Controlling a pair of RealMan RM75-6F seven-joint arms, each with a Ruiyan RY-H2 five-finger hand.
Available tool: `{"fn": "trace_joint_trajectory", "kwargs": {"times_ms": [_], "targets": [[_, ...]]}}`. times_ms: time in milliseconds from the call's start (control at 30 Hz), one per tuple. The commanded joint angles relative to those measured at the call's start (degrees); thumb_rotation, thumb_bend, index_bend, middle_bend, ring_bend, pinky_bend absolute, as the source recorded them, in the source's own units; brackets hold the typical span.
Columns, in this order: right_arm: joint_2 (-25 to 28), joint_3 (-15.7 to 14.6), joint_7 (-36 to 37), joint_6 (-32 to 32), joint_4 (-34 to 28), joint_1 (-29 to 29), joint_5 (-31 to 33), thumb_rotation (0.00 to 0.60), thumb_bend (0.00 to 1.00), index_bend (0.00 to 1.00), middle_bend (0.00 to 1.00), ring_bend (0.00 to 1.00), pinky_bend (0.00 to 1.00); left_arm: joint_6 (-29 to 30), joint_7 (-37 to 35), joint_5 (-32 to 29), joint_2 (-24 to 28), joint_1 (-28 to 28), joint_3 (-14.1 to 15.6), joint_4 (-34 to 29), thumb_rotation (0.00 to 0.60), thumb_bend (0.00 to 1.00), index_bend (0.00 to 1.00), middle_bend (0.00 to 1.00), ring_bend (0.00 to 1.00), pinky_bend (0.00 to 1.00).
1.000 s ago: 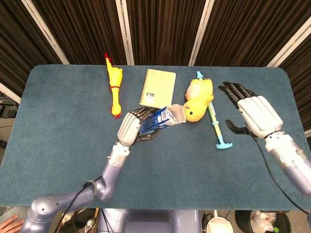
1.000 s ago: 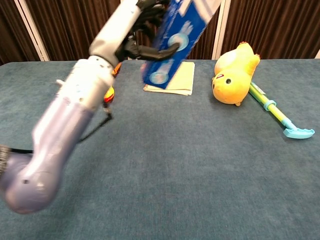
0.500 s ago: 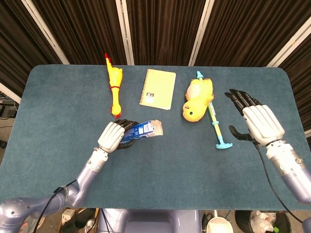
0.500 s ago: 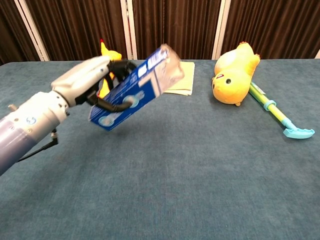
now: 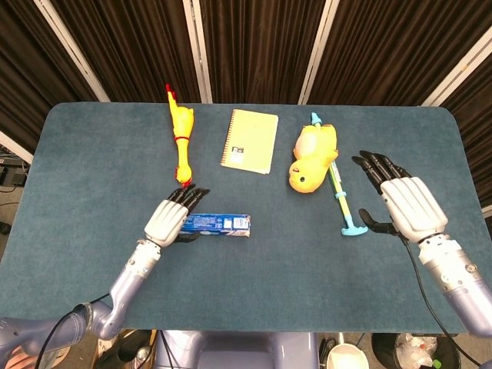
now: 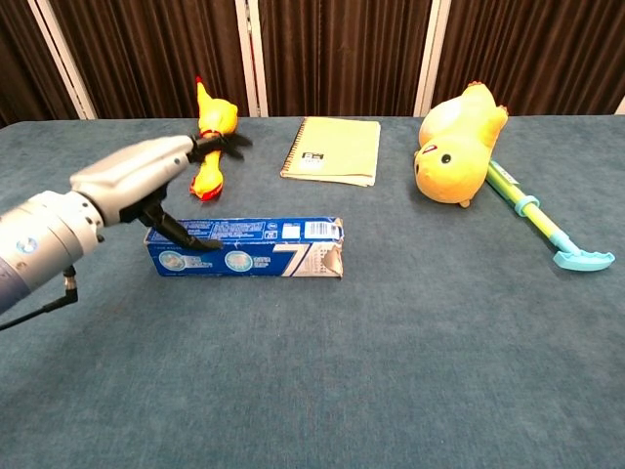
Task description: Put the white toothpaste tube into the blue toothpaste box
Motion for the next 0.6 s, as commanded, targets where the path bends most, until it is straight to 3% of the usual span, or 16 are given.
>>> {"fn": "trace_joint_trajectory", "kwargs": {"times_ms": [33, 133, 300, 433, 600], "targets": [[-0.58, -1.40, -0.90, 1.18, -0.28, -1.51, -1.92, 0.600, 0.40, 0.00, 0.04, 0.01, 0.19, 3.26, 1.09, 0.29, 4.05, 1.82, -1.45, -5.79, 0.600, 0.20, 0.05, 0.08, 0.05, 0.10], [-1.82, -3.83, -2.91, 3.42, 0.20, -4.05, -5.69, 0.600, 0.40, 0.00, 0.04, 0.01, 0.19, 4.59, 3.18, 0.75, 8.61, 3.77, -0.42, -11.06, 0.600, 0.20, 0.05, 0.08, 0.05, 0.10], [-7.79, -11.44, -10.80, 10.81, 4.57, -12.16, -13.21, 0.600, 0.40, 0.00, 0.03, 0.01, 0.16, 9.70, 5.81, 4.28, 19.08, 9.68, 4.46, -19.33, 0.600, 0.20, 0.05, 0.08, 0.05, 0.10], [-14.80, -15.63, -12.68, 15.67, 8.89, -17.83, -13.93, 0.600, 0.40, 0.00, 0.00, 0.00, 0.01, 13.65, 5.05, 7.11, 25.45, 14.38, 8.46, -23.01, 0.600, 0.20, 0.05, 0.07, 0.05, 0.08], [-22.17, -17.84, -15.57, 22.50, 15.10, -23.44, -13.65, 0.600, 0.40, 0.00, 0.00, 0.00, 0.00, 19.15, 3.35, 11.17, 30.32, 19.97, 12.79, -23.40, 0.600, 0.20, 0.05, 0.04, 0.04, 0.06]]}}
